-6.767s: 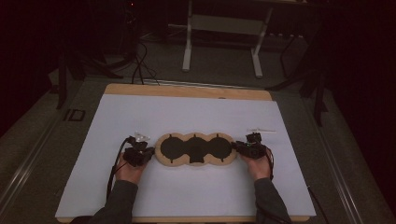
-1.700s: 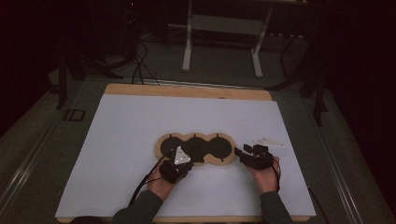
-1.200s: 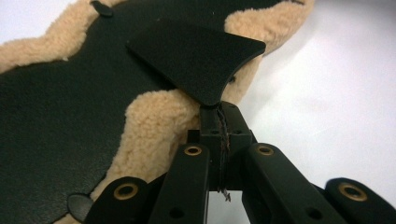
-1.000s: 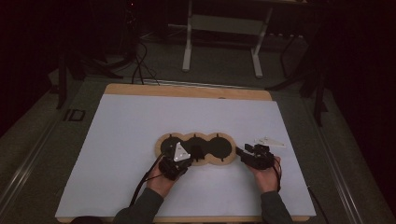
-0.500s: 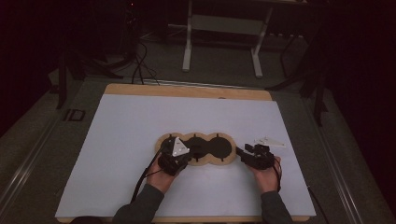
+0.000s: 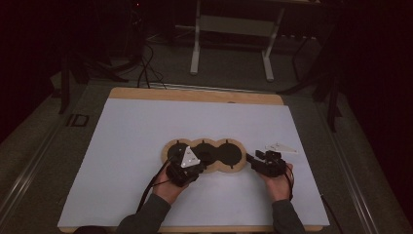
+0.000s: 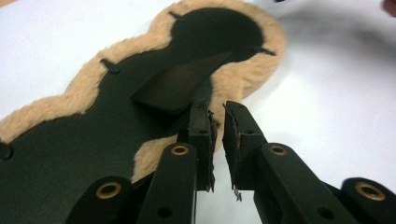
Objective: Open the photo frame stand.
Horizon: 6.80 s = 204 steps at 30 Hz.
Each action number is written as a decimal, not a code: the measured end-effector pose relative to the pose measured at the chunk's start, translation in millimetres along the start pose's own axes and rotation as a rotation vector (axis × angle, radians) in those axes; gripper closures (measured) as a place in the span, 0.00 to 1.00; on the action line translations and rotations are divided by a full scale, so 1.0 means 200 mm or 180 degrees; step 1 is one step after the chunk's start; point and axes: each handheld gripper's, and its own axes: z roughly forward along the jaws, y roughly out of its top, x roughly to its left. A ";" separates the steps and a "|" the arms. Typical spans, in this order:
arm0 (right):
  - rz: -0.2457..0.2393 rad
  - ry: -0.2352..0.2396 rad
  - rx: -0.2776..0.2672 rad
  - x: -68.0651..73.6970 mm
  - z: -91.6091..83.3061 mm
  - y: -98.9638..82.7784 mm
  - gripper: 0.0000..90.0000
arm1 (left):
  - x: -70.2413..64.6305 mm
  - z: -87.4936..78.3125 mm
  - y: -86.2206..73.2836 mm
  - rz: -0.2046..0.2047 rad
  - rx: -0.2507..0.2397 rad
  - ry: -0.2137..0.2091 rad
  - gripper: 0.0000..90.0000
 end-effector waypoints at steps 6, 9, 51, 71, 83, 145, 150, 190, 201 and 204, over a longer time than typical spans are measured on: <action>0.0005 -0.0002 -0.0002 0.00 0.00 0.00 0.57 | -0.01 -0.03 0.03 0.0106 -0.0120 -0.0058 0.82; 0.0010 -0.0005 -0.0005 0.00 0.00 0.00 0.57 | -0.02 -0.05 0.05 0.0138 -0.0182 -0.0029 0.75; 0.0028 0.0003 0.0024 -0.01 0.00 0.00 0.56 | 0.07 0.20 0.11 0.0622 0.0210 0.0343 0.64; 0.0042 0.0045 0.0036 -0.01 0.00 0.00 0.55 | 0.05 0.18 0.15 0.0827 0.0164 0.0520 0.81; 0.0068 0.0087 0.0004 -0.01 -0.01 0.01 0.53 | 0.06 0.17 0.14 0.0816 0.0090 0.0547 0.82; 0.0965 0.1491 0.0405 0.12 0.12 0.29 0.49 | 0.16 -0.10 -0.02 0.0341 -0.0800 0.0459 0.85; 0.1028 0.1601 0.0349 0.11 0.10 0.29 0.54 | 0.16 -0.11 -0.03 0.0287 -0.0851 0.0408 0.83; 0.0540 0.1669 0.0317 0.14 0.05 0.32 0.63 | 0.30 -0.35 -0.21 -0.0570 -0.0581 -0.0397 0.43; 0.0361 0.1679 0.0351 0.15 0.03 0.32 0.63 | 0.43 -0.41 -0.28 -0.0940 -0.0633 -0.0084 0.42; 0.0306 0.1677 0.0356 0.15 0.02 0.32 0.63 | 0.47 -0.41 -0.30 -0.1058 -0.0628 -0.0037 0.42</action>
